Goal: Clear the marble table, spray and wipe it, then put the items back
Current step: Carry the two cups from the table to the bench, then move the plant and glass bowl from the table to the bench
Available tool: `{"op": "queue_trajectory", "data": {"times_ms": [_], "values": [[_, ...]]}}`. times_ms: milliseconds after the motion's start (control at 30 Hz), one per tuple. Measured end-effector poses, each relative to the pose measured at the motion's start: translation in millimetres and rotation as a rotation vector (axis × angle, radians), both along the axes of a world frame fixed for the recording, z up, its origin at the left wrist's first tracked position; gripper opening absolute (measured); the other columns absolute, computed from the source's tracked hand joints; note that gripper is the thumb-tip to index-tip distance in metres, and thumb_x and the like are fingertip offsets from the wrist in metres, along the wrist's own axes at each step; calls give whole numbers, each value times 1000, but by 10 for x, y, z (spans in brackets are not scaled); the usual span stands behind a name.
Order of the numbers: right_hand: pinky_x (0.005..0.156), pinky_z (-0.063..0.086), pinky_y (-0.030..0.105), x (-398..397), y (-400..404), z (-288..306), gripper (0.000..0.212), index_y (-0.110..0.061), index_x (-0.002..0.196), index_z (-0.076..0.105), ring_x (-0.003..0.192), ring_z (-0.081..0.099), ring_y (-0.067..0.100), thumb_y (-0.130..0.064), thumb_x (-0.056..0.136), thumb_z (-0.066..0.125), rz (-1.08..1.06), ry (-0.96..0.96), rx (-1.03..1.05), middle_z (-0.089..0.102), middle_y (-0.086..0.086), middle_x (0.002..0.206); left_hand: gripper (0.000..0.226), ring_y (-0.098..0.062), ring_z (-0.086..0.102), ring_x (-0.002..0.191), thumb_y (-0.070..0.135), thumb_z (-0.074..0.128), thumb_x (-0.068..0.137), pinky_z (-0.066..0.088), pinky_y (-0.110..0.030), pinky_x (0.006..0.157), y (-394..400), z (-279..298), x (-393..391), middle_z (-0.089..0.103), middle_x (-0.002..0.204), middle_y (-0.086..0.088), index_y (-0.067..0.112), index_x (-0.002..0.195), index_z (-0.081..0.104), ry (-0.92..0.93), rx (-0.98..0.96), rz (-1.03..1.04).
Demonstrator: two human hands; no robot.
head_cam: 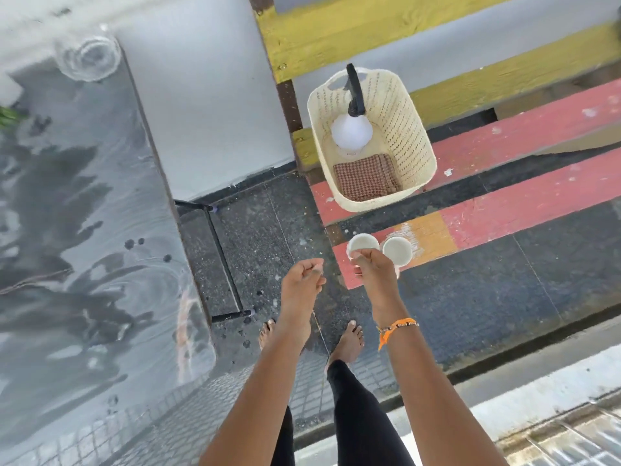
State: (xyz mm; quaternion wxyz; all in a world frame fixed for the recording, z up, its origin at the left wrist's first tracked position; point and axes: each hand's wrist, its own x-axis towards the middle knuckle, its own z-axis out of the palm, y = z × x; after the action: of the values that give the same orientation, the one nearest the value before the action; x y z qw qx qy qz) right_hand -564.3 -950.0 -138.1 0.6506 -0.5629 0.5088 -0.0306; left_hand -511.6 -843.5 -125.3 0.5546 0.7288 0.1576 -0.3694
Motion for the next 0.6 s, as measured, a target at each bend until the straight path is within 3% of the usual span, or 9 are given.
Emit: {"op": "queue_trajectory", "data": {"times_ms": [67, 167, 267, 467, 600], "values": [[58, 39, 15, 213, 164, 172, 21, -17, 71, 58, 64, 47, 13, -7, 89, 52, 75, -51, -1, 54, 1, 70, 20, -4, 54, 65, 10, 48, 93, 46, -12, 63, 176, 221, 139, 56, 75, 5, 23, 88, 62, -49, -64, 79], [66, 41, 24, 568, 490, 441, 19, -20, 74, 61, 67, 50, 12, -12, 89, 53, 223, -103, 24, 58, -1, 73, 21, -4, 54, 65, 11, 50, 92, 47, -14, 68, 532, 553, 364, 57, 74, 5, 23, 85, 64, -128, -131, 174], [66, 43, 22, 927, 836, 661, 20, -19, 76, 63, 69, 52, 11, -10, 90, 51, 314, -157, 20, 60, -2, 76, 21, -5, 54, 68, 10, 49, 93, 46, -16, 70, 900, 814, 647, 57, 73, 4, 23, 85, 64, -172, -164, 253], [63, 42, 18, 1791, 1541, 986, 17, -16, 79, 62, 65, 52, 9, -11, 90, 51, 467, -209, -8, 59, -3, 75, 19, -9, 40, 59, 8, 49, 92, 35, -16, 57, 1682, 1161, 1391, 45, 65, 3, 18, 80, 61, -258, -208, 405], [67, 44, 22, 2445, 1889, 1089, 16, -17, 75, 61, 65, 51, 11, -11, 88, 53, 524, -207, -73, 58, 1, 73, 19, -7, 46, 61, 9, 49, 92, 41, -10, 54, 2117, 1192, 1979, 50, 67, 6, 19, 83, 62, -308, -173, 444]]}}
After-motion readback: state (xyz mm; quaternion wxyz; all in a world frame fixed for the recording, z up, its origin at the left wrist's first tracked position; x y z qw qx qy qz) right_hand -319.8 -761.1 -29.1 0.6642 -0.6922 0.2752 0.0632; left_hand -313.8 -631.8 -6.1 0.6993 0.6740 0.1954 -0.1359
